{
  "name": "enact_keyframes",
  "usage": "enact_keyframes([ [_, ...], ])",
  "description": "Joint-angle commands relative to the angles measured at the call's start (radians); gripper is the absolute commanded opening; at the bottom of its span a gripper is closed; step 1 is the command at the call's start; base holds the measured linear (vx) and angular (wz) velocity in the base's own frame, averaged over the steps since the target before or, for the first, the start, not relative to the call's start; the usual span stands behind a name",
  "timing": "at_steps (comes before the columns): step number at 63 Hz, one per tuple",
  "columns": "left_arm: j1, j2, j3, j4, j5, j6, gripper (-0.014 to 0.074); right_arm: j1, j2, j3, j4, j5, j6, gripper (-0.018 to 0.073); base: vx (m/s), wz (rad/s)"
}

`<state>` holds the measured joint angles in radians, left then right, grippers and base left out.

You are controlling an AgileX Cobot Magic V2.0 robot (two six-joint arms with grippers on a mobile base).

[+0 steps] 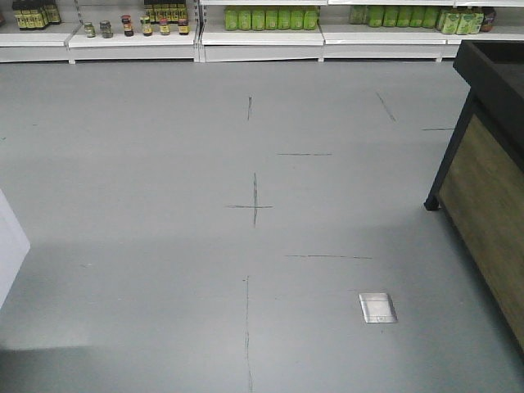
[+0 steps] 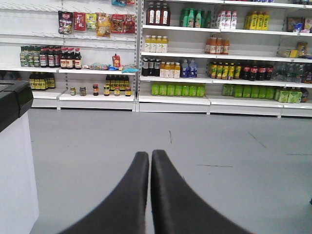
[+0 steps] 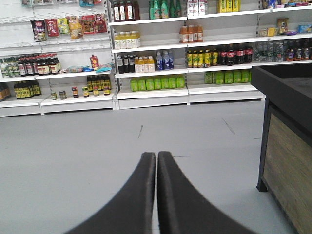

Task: Pick three apples into basket with both arms
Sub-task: 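Drive the base forward along the aisle toward the fruit tables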

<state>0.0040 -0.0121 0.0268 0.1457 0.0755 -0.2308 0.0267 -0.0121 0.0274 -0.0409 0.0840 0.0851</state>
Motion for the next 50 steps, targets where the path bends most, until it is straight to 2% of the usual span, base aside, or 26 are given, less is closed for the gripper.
enact_keyframes([
  [1, 0.002, -0.003, 0.004, -0.001, -0.076, -0.002, -0.0006, -0.003, -0.003, 0.013, -0.003, -0.069, -0.011, -0.0009, 0.18, 0.00],
  [50, 0.002, -0.003, 0.004, -0.001, -0.076, -0.002, -0.0006, -0.003, -0.003, 0.013, -0.003, -0.069, -0.011, -0.0009, 0.11, 0.00],
])
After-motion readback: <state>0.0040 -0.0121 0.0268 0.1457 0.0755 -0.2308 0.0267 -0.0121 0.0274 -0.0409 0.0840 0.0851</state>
